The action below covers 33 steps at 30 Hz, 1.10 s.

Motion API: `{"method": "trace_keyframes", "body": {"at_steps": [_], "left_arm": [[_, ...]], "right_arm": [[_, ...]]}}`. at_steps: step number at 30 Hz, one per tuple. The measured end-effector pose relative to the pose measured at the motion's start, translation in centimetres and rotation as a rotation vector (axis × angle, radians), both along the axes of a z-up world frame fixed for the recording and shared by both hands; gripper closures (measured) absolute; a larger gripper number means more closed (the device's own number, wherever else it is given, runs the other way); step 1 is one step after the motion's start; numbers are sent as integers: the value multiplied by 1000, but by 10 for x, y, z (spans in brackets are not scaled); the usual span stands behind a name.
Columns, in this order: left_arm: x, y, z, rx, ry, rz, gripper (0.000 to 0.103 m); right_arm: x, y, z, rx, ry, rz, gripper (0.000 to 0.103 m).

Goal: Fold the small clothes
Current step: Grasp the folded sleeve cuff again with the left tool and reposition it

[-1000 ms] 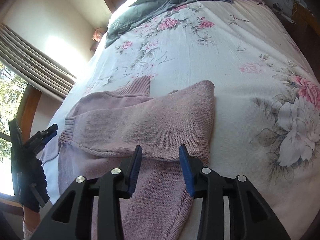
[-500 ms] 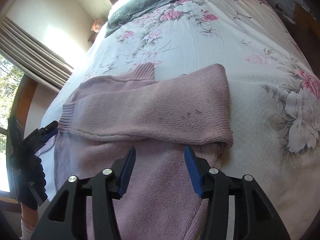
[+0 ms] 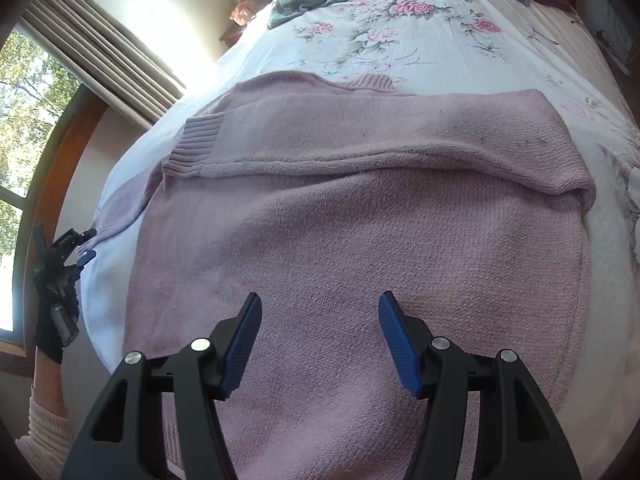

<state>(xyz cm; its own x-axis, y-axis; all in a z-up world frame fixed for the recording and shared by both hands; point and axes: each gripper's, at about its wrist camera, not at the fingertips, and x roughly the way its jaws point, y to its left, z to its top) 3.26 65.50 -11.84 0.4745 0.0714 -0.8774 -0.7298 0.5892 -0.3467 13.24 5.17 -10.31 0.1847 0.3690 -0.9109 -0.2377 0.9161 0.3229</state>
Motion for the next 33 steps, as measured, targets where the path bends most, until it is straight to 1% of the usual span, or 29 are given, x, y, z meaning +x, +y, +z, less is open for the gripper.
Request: {"method": "trace_keyframes", "body": {"at_steps": [3,6,9,13,15,17,21,23,24,26,29,33], "left_arm": [[-10,41,-14,-52,-39,88,41],[-13,68,-21,-103,-109,134,41],[-9,85,-25,-108,-140,154,41],[-4,103,-29,-87,-171,177,42],[-3,108,-30,-77,-179,183,45],[-3,113,-31,-65,-179,188,54],[-5,119,-31,-66,-175,188,61],[-5,119,-29,-50,-160,180,72],[-4,119,-28,-45,-154,176,75],[-4,119,-24,-44,-159,168,90],[4,108,-7,6,-166,158,93],[24,77,26,82,-191,76,94]], "right_arm": [[-1,9,-8,-20,3,-6,41],[0,12,-9,-32,-2,-16,40],[2,13,-10,-36,2,-35,40],[4,15,-12,-52,3,-56,40],[4,18,-13,-70,-1,-57,40],[5,21,-14,-86,-6,-53,39],[4,24,-15,-94,-6,-55,37],[5,25,-16,-99,-5,-56,37],[5,25,-17,-103,-3,-55,37],[5,26,-18,-108,-3,-53,37],[4,25,-17,-98,-4,-55,37],[2,17,-12,-68,-3,-67,38]]}}
